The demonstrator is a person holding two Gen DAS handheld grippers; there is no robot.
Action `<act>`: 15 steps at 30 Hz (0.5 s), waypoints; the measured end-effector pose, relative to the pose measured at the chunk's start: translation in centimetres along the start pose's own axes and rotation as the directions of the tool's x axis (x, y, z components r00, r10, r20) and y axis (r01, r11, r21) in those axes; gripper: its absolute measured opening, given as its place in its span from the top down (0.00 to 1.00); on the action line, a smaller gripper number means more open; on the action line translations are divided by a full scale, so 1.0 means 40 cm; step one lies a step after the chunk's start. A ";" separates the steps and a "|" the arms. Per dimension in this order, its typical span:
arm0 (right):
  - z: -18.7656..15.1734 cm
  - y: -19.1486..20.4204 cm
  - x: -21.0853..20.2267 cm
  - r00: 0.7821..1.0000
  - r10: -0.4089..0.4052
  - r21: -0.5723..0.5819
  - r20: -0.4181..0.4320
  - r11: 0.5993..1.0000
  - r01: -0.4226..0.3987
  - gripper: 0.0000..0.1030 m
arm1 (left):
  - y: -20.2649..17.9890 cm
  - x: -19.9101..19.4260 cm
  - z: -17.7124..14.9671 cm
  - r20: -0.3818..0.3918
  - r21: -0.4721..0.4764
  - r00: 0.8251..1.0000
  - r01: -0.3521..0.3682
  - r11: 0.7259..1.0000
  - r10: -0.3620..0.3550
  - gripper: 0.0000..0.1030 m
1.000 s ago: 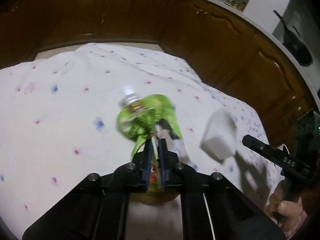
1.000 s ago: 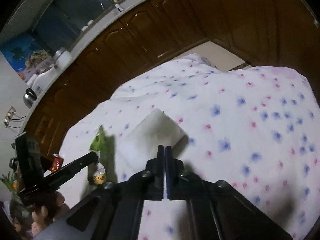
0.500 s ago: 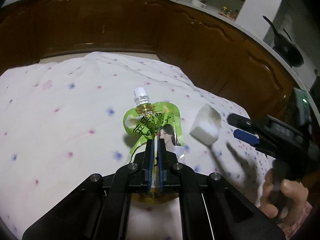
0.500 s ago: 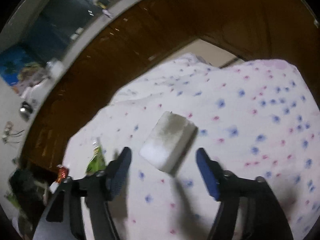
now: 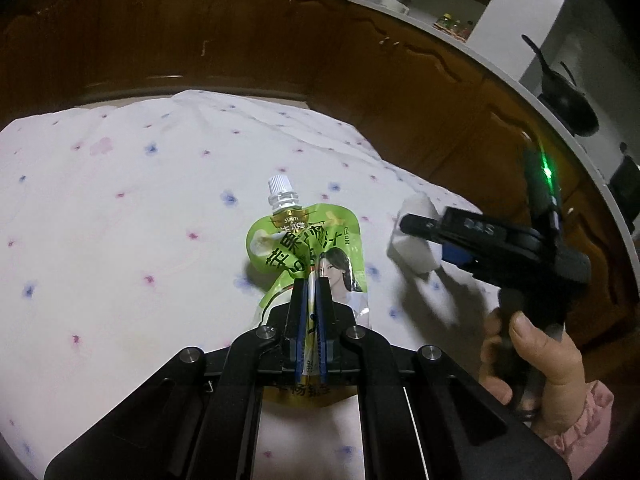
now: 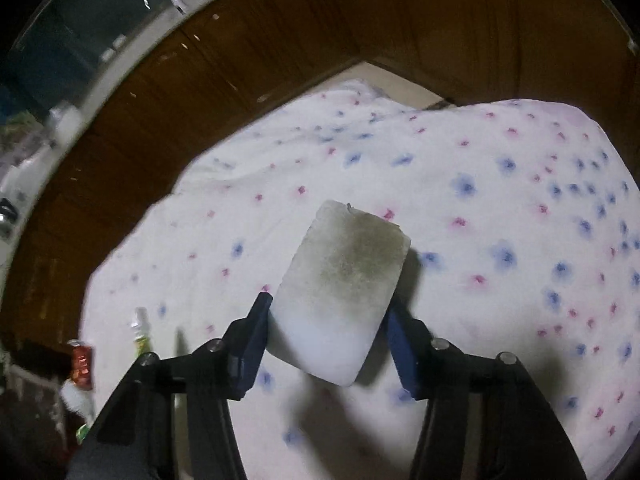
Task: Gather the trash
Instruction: 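Lower the pouch into the bin with left tool while right tool drops the foam block in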
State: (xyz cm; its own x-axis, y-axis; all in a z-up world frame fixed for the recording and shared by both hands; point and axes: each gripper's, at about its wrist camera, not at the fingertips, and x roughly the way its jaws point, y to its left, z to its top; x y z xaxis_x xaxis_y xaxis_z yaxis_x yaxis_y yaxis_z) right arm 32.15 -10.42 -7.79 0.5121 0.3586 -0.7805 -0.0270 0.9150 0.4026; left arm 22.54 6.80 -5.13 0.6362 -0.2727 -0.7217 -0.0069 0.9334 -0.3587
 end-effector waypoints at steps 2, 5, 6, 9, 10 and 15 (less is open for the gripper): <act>-0.011 -0.029 -0.047 0.998 0.054 0.004 0.022 0.999 -0.054 0.47 | -0.022 -0.005 -0.002 0.002 0.012 1.000 0.014 1.000 -0.014 0.96; -0.031 -0.084 -0.126 0.991 0.117 0.026 0.066 0.993 -0.119 0.47 | -0.074 -0.007 -0.013 -0.004 0.044 0.999 0.045 0.998 -0.045 0.96; -0.043 -0.111 -0.159 0.990 0.119 0.039 0.080 0.992 -0.122 0.47 | -0.094 -0.007 -0.016 -0.007 0.056 0.998 0.059 0.997 -0.059 0.96; -0.088 -0.205 -0.251 0.982 0.148 0.082 0.121 0.984 -0.158 0.46 | -0.157 -0.002 -0.034 -0.023 0.090 0.995 0.095 0.991 -0.094 0.96; -0.102 -0.234 -0.277 0.979 0.151 0.093 0.137 0.982 -0.164 0.46 | -0.190 0.002 -0.043 -0.034 0.110 0.993 0.113 0.988 -0.110 0.96; -0.181 -0.369 -0.416 0.967 0.136 0.134 0.215 0.977 -0.167 0.46 | -0.319 0.015 -0.079 -0.081 0.188 0.982 0.186 0.965 -0.173 0.96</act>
State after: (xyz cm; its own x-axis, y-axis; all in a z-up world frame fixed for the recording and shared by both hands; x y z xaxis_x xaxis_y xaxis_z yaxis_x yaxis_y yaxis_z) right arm 17.81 -28.56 -4.19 0.6763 0.4315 -0.5970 0.0027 0.8090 0.5878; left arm 20.57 -6.00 -2.88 0.5633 -0.4482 -0.6942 0.2564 0.8935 -0.3688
